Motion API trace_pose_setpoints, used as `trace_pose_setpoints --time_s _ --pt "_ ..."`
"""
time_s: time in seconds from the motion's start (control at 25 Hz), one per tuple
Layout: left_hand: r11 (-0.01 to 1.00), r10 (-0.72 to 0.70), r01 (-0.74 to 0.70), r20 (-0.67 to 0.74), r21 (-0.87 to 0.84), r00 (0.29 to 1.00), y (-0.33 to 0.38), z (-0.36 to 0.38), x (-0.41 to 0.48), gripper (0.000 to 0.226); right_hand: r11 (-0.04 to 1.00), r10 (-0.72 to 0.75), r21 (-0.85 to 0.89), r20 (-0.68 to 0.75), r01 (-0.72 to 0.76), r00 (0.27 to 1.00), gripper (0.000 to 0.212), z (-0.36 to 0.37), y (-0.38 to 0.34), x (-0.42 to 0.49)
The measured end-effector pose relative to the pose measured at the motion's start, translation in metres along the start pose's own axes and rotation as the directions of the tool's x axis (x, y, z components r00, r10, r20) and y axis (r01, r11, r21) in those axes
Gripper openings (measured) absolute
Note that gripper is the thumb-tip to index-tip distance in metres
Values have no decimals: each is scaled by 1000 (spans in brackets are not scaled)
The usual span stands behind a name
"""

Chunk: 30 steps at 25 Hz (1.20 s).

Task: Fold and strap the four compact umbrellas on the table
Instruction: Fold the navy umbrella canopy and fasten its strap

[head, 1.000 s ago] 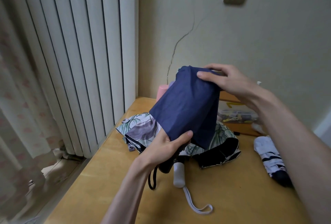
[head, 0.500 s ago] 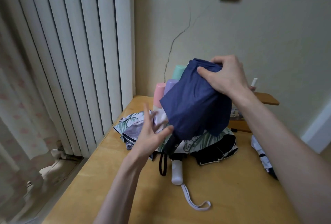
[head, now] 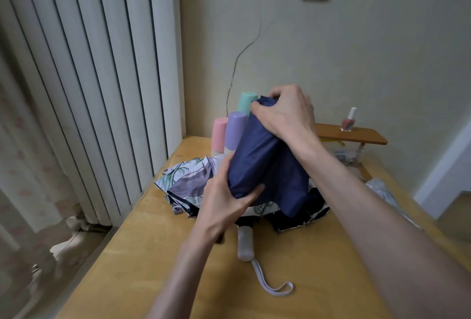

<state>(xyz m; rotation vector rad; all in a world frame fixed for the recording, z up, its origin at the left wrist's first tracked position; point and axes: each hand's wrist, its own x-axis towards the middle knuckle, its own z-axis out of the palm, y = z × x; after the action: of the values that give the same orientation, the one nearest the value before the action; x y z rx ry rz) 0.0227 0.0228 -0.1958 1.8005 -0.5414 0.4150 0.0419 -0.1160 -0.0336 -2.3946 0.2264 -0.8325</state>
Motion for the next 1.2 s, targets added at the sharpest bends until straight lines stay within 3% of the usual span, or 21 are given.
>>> trace_pose_setpoints --time_s 0.08,0.2,0.32,0.52,0.6,0.72,0.8,0.88,1.0,1.2 --pt "982 -103 105 19 -155 994 4 -1 0 63 993 -85 89 122 74 989 39 1 5 0" --pt "912 -264 250 -1 -324 964 4 -7 -3 49 905 -210 421 303 67 929 42 -5 27 -6" --pt "865 -328 302 3 -400 945 -1 -16 -3 48 857 -317 498 301 136 900 27 -8 52 -18" --pt "826 -399 379 41 -417 916 -5 -18 -5 55 767 -225 642 274 -4 935 10 -3 74 -32" --pt "801 -435 402 30 -443 900 -3 -12 -3 54 745 -260 667 298 -6 918 25 -6 84 -40" --pt "742 -509 439 1 -506 861 4 -4 0 50 781 -428 623 482 45 765 77 -14 104 -61" --pt "745 -514 430 -28 -510 857 0 -3 1 44 830 -463 539 527 141 713 92 -10 113 -74" --pt "734 -525 426 -45 -529 850 -1 -5 0 36 844 -452 505 489 181 746 91 0 113 -83" --pt "723 -551 438 -65 -534 832 -2 -7 1 40 842 -367 510 298 179 881 71 18 115 -87" --pt "715 -551 422 -78 -558 831 -3 -7 3 46 820 -267 555 150 143 952 58 43 114 -94"
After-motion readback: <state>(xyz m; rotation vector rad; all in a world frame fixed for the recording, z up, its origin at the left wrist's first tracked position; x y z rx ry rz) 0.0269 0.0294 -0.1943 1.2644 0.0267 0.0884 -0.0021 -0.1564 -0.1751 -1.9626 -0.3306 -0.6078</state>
